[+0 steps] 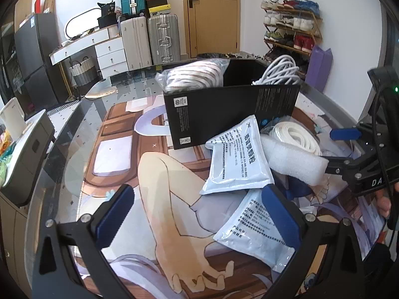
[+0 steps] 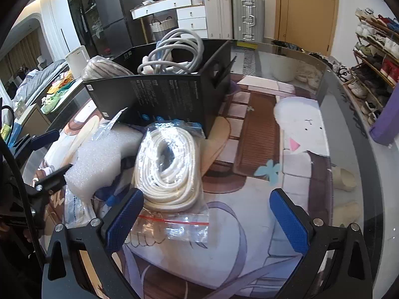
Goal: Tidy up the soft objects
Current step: 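Grasp the bagged white rope coil with the right tool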
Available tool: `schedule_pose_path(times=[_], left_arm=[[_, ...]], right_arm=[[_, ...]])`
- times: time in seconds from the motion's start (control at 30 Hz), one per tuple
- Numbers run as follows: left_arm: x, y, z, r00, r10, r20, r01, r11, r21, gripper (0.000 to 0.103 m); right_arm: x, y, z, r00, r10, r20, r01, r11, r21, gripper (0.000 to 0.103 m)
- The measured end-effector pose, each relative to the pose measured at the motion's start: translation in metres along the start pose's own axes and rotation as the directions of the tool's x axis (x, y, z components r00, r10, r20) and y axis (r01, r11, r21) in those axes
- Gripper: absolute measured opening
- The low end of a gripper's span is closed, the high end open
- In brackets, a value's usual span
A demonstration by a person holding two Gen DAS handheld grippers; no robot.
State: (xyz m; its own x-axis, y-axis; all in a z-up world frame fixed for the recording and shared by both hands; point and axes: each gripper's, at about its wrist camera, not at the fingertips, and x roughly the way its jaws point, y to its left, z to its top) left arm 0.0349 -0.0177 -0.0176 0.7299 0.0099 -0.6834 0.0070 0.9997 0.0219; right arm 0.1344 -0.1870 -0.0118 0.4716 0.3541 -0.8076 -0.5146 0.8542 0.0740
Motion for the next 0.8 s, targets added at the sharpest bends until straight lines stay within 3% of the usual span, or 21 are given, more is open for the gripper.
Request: schedule_pose_path(times=[0.33, 0.6, 0.8], left_arm=[[0.001, -0.007, -0.003, 1.000, 0.000, -0.016, 0.001, 0.999, 0.054, 0.102], [0.002, -0.012, -0.004, 0.998, -0.039, -0.047, 0.043, 0.996, 0.081, 0.102], [0.000, -0.015, -0.004, 0.996, -0.071, -0.053, 0.076, 0.993, 0.093, 0.102]], right_arm=[[0.008, 0.019, 0.010, 0.999, 0.046, -0.011, -0.047, 0.997, -0.065, 0.103], [0.023, 0.031, 0.018, 0.999, -0.016, -0.035, 0.012, 0.993, -0.119, 0.101], [0.018, 0.027, 0.019, 1.000, -0.016, -0.010, 0.015, 0.994, -0.110, 0.075]])
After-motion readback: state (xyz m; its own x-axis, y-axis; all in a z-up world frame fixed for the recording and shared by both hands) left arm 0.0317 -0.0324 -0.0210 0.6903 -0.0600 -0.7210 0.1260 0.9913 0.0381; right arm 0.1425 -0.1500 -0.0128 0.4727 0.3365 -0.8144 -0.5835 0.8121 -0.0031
